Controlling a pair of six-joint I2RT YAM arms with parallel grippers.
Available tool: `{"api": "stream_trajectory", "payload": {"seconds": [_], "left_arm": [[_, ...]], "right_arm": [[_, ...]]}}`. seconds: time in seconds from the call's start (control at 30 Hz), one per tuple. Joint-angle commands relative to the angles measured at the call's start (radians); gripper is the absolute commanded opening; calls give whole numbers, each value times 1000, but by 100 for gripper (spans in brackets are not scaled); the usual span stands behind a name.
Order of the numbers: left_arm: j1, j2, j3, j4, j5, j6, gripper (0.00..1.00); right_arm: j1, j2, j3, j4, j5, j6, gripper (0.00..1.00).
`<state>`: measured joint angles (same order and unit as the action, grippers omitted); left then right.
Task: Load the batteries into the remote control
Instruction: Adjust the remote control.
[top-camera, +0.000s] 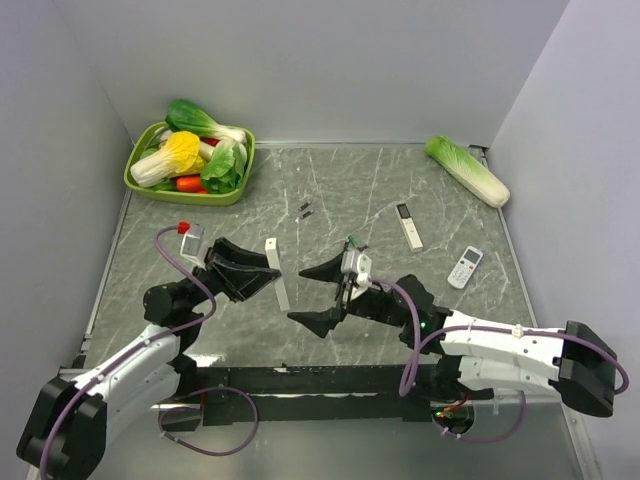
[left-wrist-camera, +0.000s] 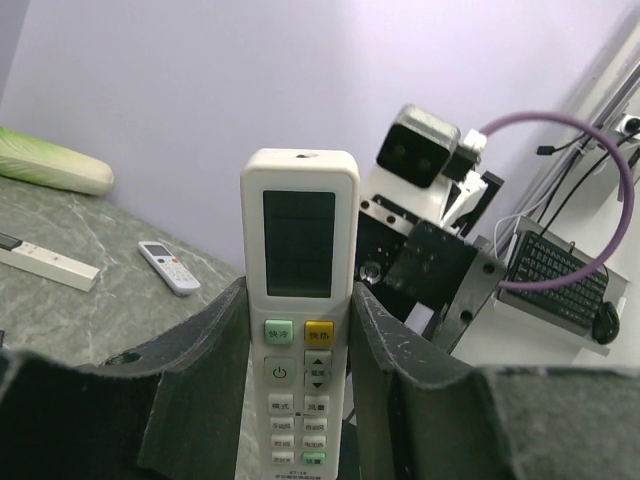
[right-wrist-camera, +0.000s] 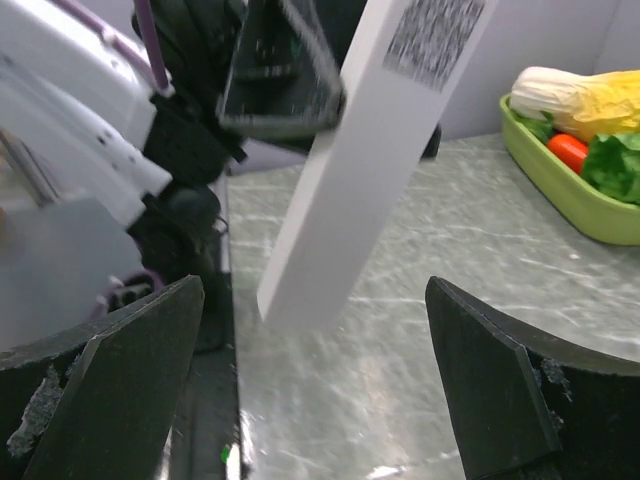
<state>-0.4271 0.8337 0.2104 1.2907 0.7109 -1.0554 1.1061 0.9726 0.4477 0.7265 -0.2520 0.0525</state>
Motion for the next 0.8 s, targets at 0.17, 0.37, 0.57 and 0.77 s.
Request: {"api": "stream_trajectory", "payload": {"seconds": [0.17,0.37,0.57,0.77], "left_arm": [[-28,21,60,386,76,-11,1],[-39,1,70,374,91,0,1],[-41,-22,76,343,93,18,1],[-41,-64,90,224,93,61,24]], "right_arm": [[3,93,155,-29,-26,175,97],[-2,135,178,-24,-36,217,85],[-2,161,178,-10,-81,236,62],[-6,129,169,-47,-64,201,17]]}}
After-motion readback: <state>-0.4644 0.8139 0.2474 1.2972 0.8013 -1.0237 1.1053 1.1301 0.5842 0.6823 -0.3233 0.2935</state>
